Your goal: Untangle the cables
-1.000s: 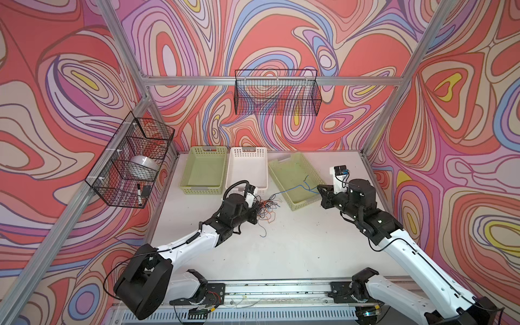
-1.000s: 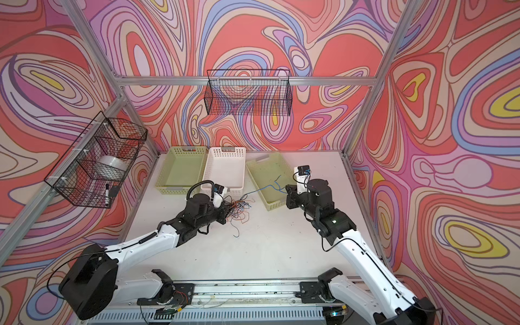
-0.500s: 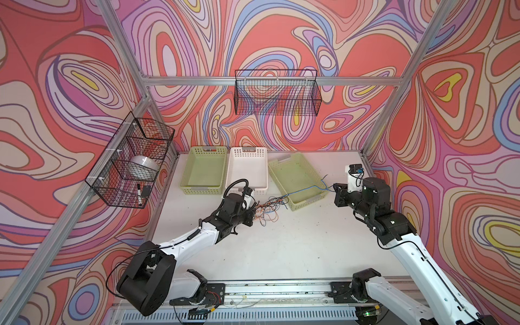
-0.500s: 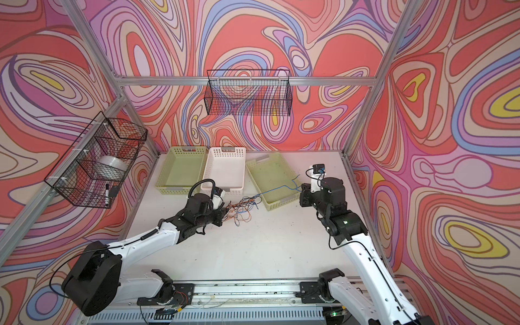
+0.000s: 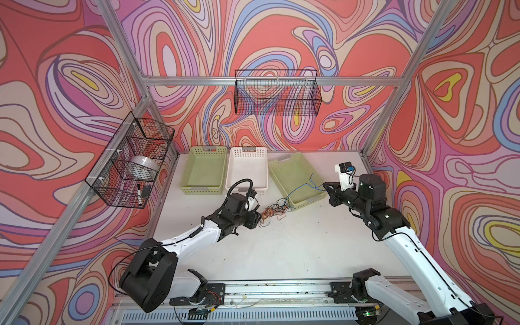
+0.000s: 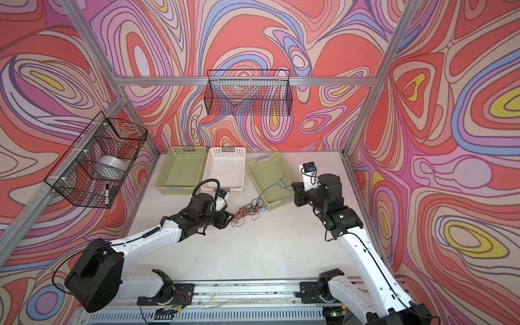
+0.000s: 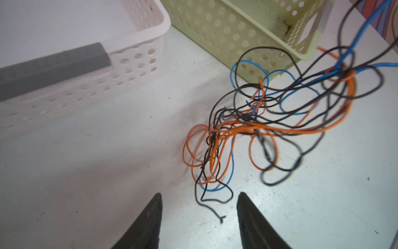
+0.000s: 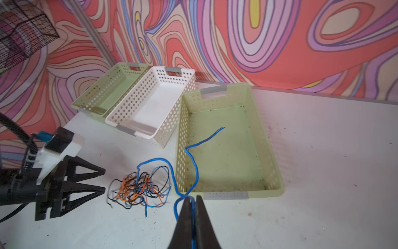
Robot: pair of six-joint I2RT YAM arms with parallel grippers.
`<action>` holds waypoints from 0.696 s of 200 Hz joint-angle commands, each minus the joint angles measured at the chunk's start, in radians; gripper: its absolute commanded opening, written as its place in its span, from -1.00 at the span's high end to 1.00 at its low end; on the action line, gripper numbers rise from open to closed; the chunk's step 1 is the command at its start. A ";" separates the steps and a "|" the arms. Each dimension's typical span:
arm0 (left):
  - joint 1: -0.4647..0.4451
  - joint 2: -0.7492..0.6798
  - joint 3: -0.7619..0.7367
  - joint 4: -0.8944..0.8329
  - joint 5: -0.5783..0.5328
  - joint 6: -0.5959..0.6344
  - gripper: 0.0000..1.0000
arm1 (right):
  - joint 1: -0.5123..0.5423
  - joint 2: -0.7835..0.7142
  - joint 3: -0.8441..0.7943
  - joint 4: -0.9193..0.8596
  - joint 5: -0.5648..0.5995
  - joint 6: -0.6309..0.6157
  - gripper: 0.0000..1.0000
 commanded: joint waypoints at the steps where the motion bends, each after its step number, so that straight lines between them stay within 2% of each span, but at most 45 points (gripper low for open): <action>1: -0.033 -0.026 0.031 0.010 0.024 0.040 -0.32 | 0.040 0.007 -0.016 0.061 -0.108 -0.036 1.00; 36: -0.078 0.005 0.101 0.005 0.026 0.082 -0.37 | 0.046 0.022 -0.018 0.060 -0.129 -0.056 1.00; 63: -0.086 0.081 0.151 0.003 0.063 0.102 -0.32 | 0.047 0.025 -0.018 0.057 -0.133 -0.068 1.00; 103: -0.105 0.151 0.203 -0.026 0.120 0.134 -0.15 | 0.047 0.032 -0.016 0.058 -0.109 -0.067 1.00; 139: -0.106 0.150 0.182 -0.014 0.125 0.124 0.13 | 0.048 0.039 -0.009 0.075 -0.062 -0.051 1.00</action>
